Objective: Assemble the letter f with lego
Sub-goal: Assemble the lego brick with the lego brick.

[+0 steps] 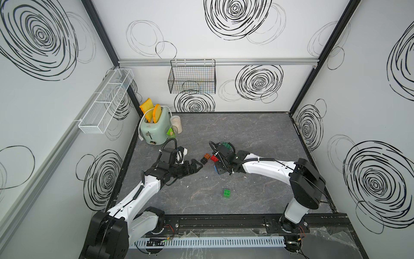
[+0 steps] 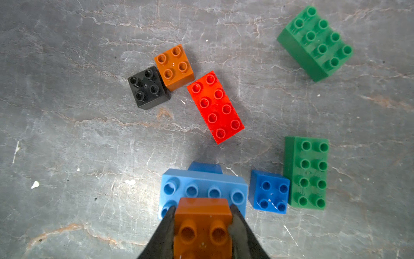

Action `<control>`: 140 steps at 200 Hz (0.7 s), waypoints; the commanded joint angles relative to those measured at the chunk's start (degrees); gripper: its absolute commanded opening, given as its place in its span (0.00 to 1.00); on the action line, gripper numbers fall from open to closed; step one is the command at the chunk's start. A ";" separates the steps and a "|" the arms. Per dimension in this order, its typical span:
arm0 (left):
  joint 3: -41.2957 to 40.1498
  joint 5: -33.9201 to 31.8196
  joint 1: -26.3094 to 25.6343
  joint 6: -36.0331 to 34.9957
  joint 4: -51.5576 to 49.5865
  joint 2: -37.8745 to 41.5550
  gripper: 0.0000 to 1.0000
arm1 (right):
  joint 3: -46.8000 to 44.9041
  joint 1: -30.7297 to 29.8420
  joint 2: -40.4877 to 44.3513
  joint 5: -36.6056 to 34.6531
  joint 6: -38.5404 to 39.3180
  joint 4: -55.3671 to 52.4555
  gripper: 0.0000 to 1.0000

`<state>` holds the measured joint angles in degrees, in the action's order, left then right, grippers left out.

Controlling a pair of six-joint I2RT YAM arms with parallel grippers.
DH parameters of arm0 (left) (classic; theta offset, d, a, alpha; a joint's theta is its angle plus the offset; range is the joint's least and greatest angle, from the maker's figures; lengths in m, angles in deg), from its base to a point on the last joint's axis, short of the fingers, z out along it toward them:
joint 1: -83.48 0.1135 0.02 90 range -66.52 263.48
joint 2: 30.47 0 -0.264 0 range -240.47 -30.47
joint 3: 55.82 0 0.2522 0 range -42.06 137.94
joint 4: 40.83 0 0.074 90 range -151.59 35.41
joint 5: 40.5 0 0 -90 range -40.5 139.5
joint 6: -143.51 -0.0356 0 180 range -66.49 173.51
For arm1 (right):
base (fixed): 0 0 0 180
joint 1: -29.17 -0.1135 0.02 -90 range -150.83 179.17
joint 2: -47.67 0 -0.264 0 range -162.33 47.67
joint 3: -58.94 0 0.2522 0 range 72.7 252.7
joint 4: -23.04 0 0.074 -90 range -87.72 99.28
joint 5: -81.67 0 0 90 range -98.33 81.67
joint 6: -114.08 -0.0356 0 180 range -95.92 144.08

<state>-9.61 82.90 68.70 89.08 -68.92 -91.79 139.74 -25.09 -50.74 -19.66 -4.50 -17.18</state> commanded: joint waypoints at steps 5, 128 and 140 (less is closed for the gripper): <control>-0.74 1.31 0.72 0.55 2.63 -0.63 0.98 | 1.82 -0.30 -1.07 0.04 0.72 -1.07 0.37; -1.11 0.52 1.03 0.99 3.12 -0.86 0.98 | 3.13 0.38 -2.26 -0.37 0.20 -1.27 0.37; -1.15 0.47 1.05 0.99 3.03 -0.86 0.98 | 3.22 0.70 -2.48 -0.42 0.10 -1.71 0.37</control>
<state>-10.47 83.08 69.20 89.76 -67.81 -92.36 141.47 -24.96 -52.47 -19.70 -4.39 -17.15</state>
